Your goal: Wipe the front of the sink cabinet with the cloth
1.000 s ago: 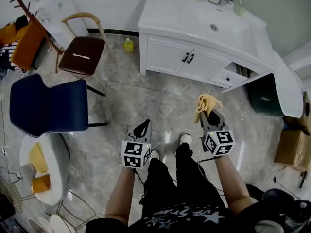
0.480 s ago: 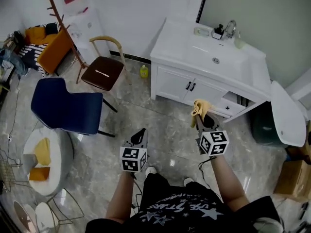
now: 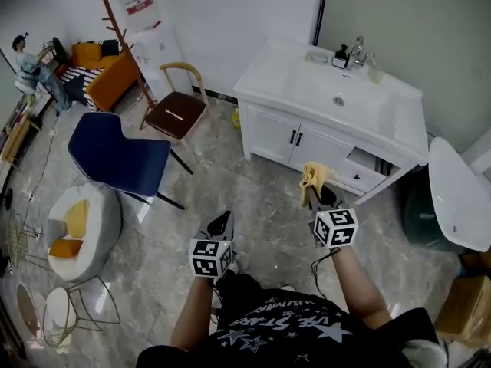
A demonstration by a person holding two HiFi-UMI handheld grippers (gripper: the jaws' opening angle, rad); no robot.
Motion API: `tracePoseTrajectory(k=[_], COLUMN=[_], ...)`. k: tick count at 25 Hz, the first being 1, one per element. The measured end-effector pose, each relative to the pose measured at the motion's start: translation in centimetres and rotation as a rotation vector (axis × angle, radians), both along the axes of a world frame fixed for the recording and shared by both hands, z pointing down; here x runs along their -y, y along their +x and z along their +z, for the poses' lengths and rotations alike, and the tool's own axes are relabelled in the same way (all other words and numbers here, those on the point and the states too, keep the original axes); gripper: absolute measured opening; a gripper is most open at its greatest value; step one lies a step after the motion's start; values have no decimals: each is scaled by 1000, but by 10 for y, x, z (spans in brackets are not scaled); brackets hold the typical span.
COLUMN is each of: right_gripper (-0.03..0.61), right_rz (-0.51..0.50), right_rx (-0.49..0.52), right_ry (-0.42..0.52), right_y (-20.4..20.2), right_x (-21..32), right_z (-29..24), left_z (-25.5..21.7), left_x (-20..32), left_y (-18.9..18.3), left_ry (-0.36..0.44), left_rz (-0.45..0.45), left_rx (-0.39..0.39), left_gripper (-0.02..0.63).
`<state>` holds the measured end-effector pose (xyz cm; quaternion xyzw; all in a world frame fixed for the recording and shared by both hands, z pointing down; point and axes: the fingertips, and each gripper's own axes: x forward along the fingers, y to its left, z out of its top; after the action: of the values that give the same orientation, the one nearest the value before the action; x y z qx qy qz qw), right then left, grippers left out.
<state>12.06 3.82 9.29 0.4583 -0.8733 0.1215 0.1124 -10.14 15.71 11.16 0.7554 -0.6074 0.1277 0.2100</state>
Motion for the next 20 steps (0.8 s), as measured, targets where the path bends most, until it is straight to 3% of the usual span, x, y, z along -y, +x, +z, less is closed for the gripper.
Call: tracePoseTrajectory(k=[6, 10, 15, 20], right_gripper=[80, 80, 80, 80], right_rz=[-66, -120, -213, -256], right_rx=[25, 20, -66, -56], right_ry=[18, 11, 53, 34], right_y=[51, 70, 62, 50], right_x=[-44, -70, -95, -107], right_z=[-4, 3, 13, 27], left_z=[-6, -15, -14, 1], left_x=[-54, -93, -136, -155], left_y=[63, 86, 94, 92], left_ry=[1, 13, -5, -39], left_rz=[-50, -100, -160, -194], left_rx=[17, 21, 30, 11], left_gripper=[17, 17, 17, 17])
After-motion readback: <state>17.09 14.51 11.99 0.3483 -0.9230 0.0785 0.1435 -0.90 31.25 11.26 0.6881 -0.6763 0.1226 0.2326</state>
